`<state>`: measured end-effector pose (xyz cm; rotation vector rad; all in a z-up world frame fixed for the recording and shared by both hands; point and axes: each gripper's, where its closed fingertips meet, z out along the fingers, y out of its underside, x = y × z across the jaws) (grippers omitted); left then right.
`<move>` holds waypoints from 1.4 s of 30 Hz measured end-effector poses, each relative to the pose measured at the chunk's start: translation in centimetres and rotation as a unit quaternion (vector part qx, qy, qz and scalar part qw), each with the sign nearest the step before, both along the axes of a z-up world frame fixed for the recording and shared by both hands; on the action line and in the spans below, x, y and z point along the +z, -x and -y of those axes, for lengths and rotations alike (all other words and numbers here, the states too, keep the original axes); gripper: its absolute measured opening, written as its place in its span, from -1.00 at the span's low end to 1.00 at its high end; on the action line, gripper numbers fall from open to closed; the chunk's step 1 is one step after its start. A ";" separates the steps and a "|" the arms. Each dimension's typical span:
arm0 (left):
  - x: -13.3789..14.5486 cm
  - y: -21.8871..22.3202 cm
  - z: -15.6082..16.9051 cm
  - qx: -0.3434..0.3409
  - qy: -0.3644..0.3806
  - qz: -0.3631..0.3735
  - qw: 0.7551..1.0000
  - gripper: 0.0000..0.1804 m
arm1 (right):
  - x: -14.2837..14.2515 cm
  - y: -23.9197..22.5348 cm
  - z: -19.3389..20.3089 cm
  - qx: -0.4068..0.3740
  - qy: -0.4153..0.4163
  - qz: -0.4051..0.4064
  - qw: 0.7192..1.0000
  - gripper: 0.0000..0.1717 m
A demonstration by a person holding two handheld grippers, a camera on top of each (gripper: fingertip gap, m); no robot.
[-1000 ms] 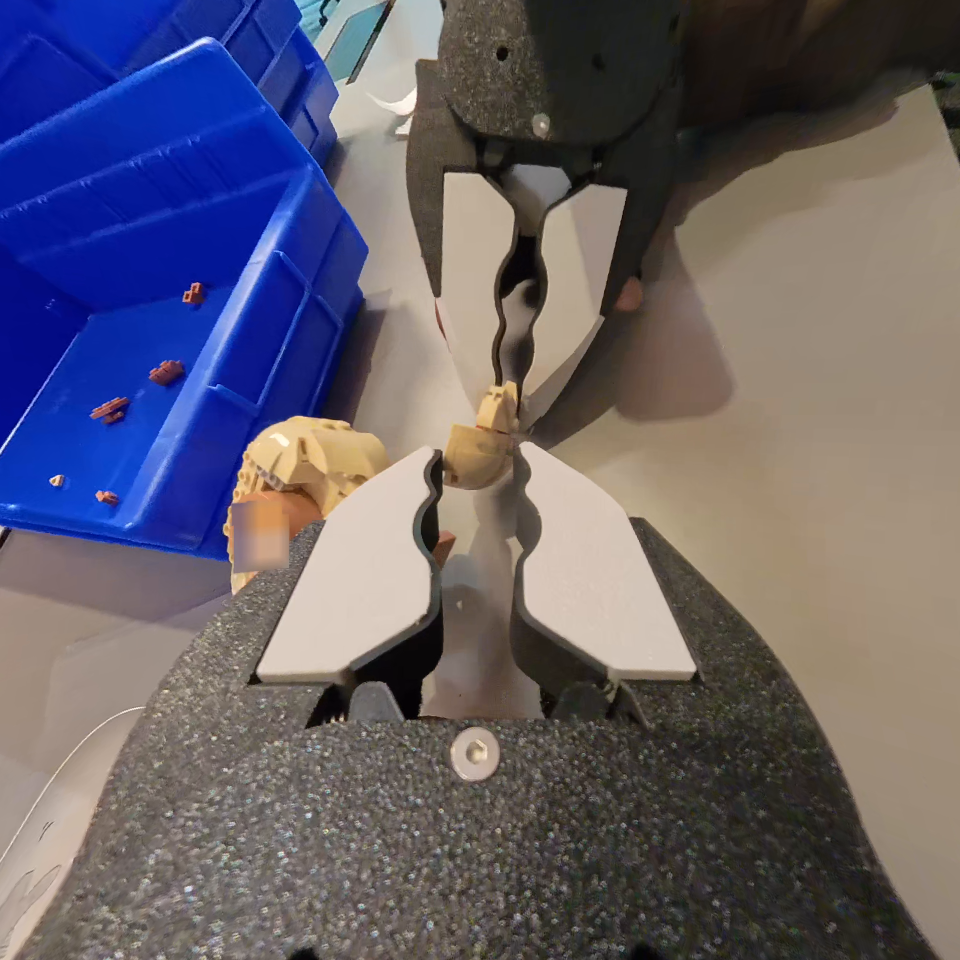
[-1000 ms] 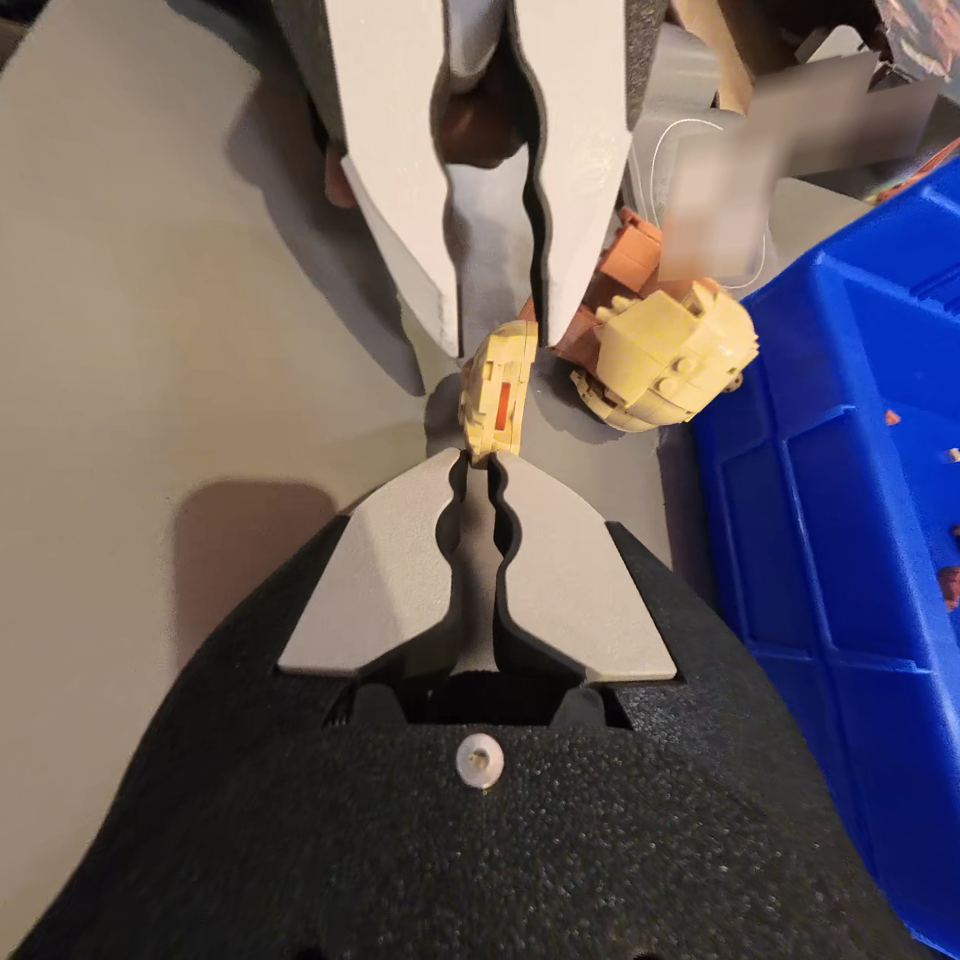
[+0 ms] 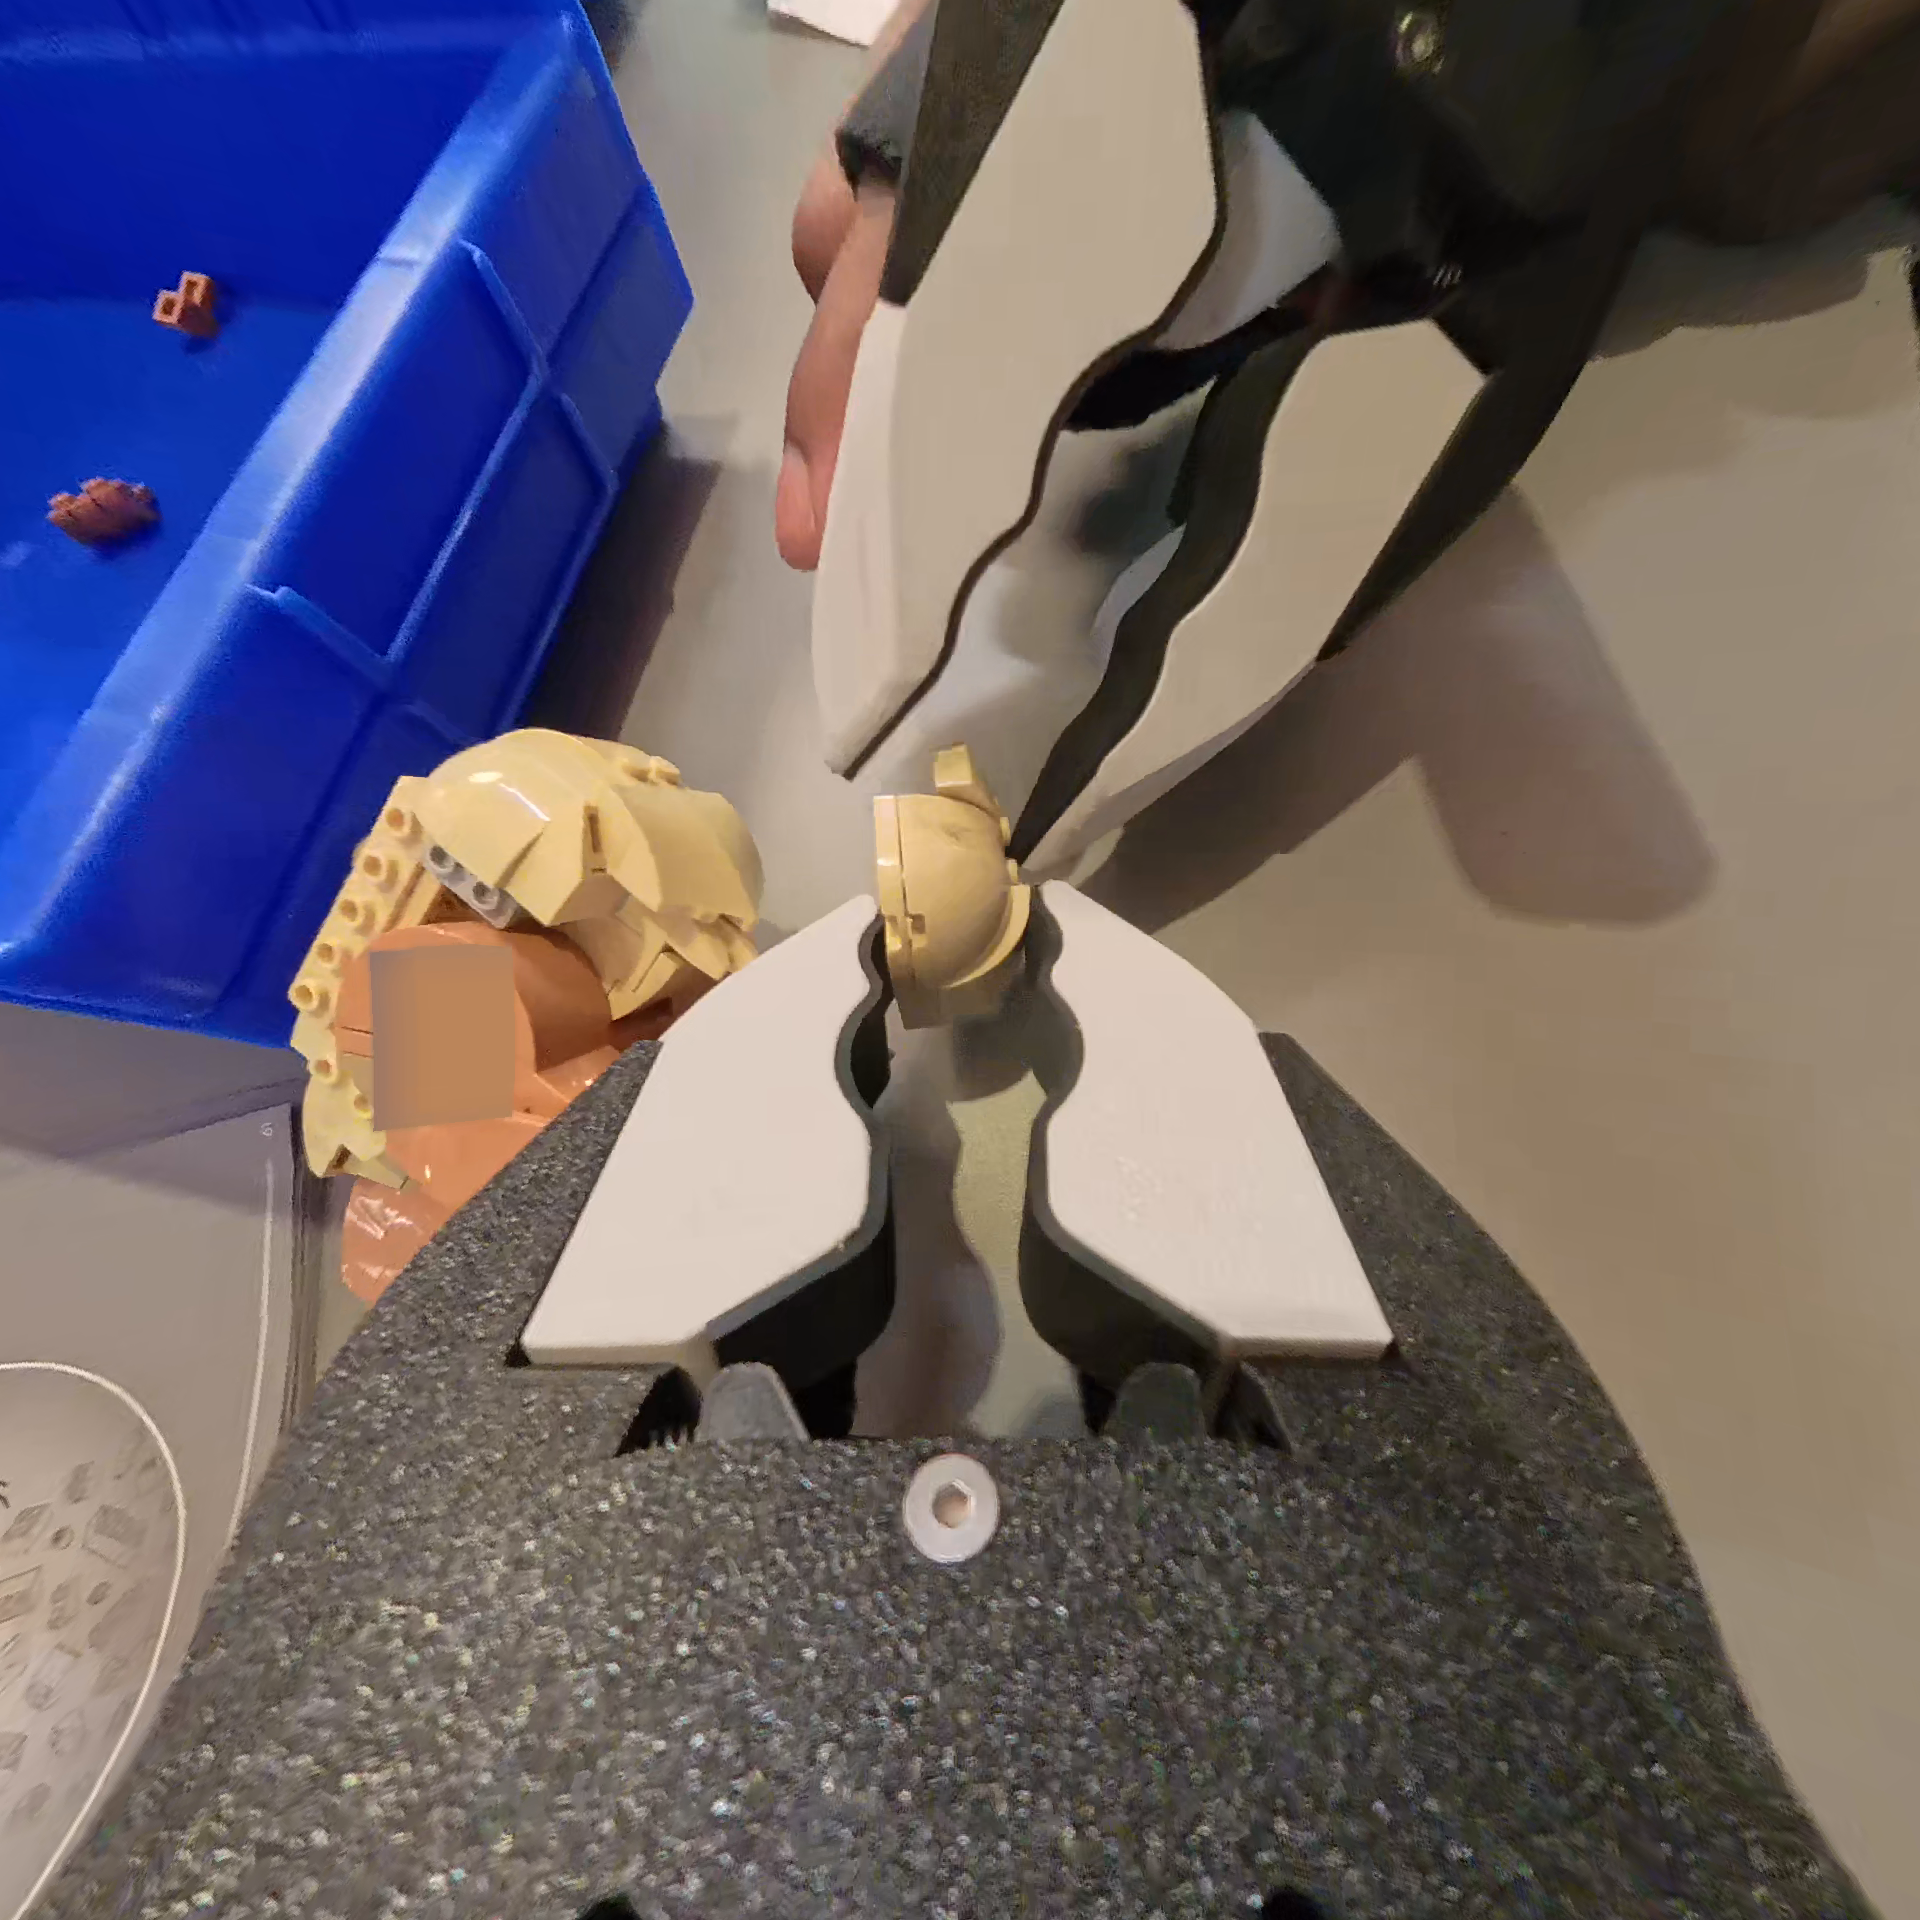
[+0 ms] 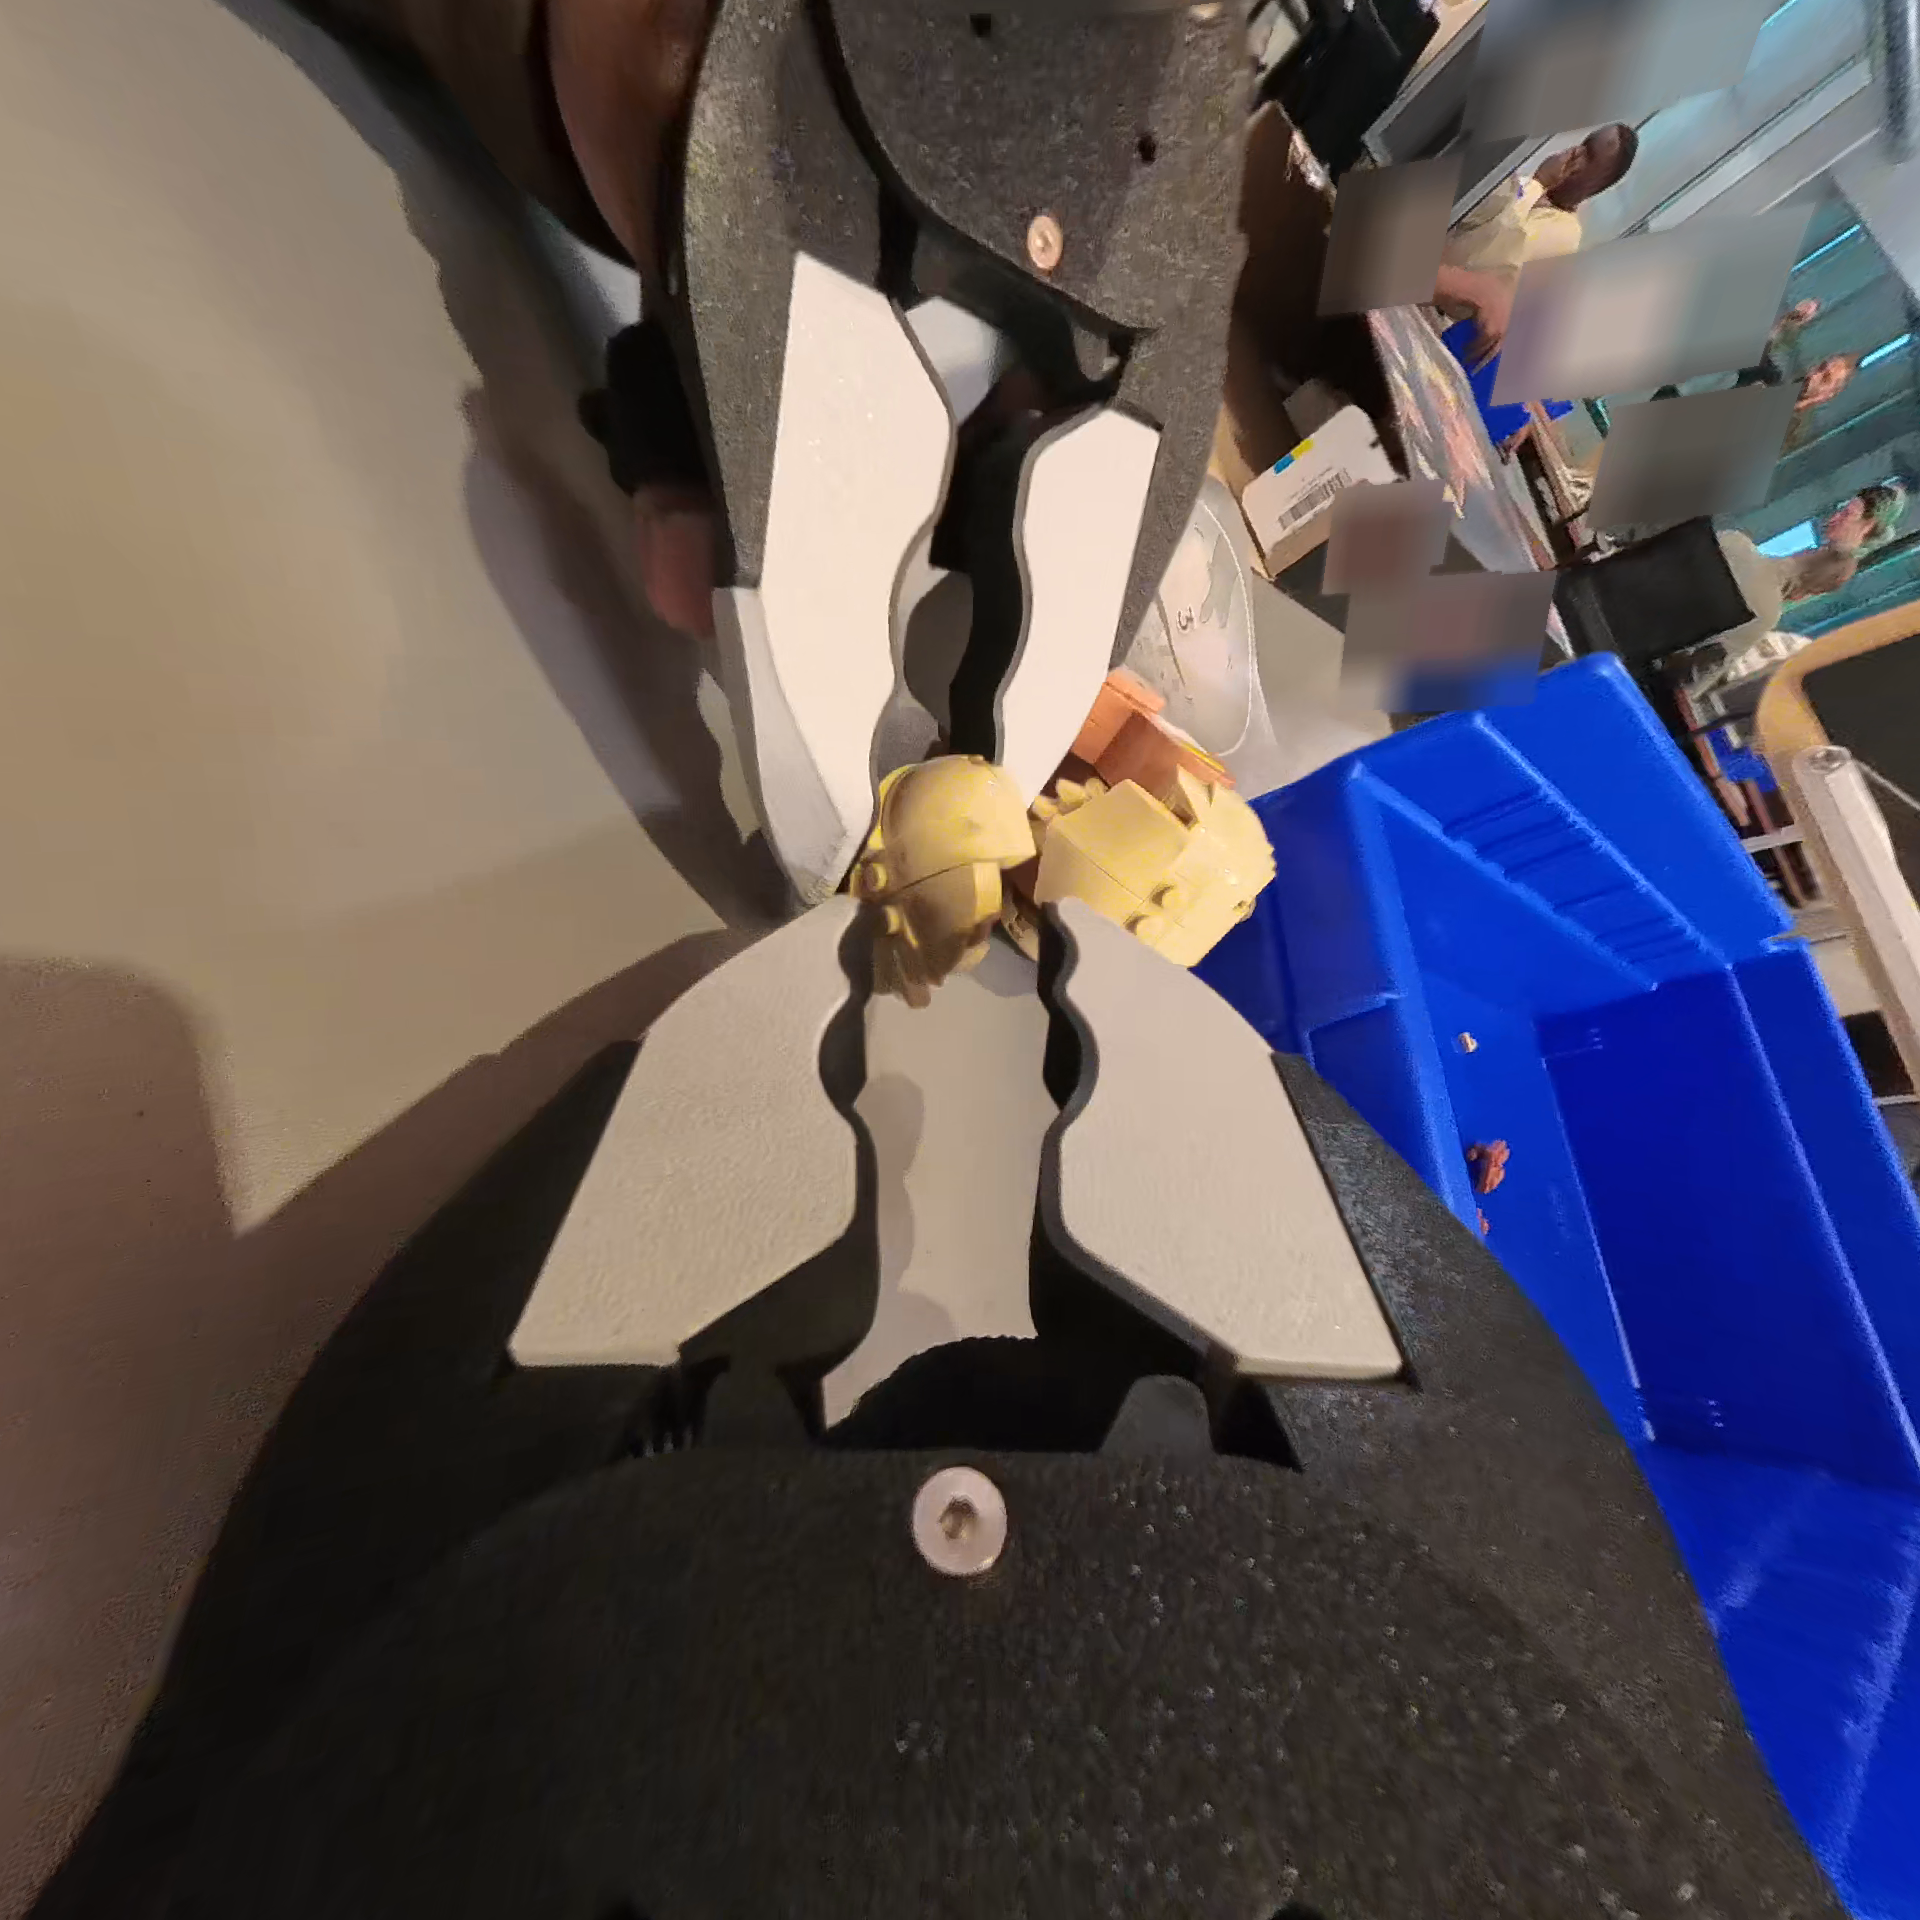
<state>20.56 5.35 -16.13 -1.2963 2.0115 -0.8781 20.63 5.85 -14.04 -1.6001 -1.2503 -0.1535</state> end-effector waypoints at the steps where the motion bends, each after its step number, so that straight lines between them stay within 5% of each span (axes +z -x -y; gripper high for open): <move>1: -0.1 0.0 0.0 0.000 -0.010 -0.003 1.000 -0.74 | -0.3 0.1 0.0 0.001 0.000 0.013 1.000 -0.67; 18: -0.8 0.2 -0.7 0.035 0.049 -0.028 0.998 -0.78 | -1.7 -0.4 -0.3 -0.003 -0.037 0.089 0.995 -0.86; 28: -0.7 0.2 -1.0 0.029 0.014 -0.016 0.999 -0.76 | -0.2 -1.8 -0.3 0.003 -0.088 0.089 0.992 -0.90; 36: 1.7 0.1 -0.2 -0.014 -0.019 0.053 0.998 -0.67 | 1.5 -1.8 -0.1 0.012 -0.040 -0.068 0.997 -0.90; 42: 4.5 -0.1 -0.2 -0.024 -0.065 0.138 0.988 -0.65 | 4.0 -1.2 0.1 0.026 0.035 -0.258 0.965 -0.90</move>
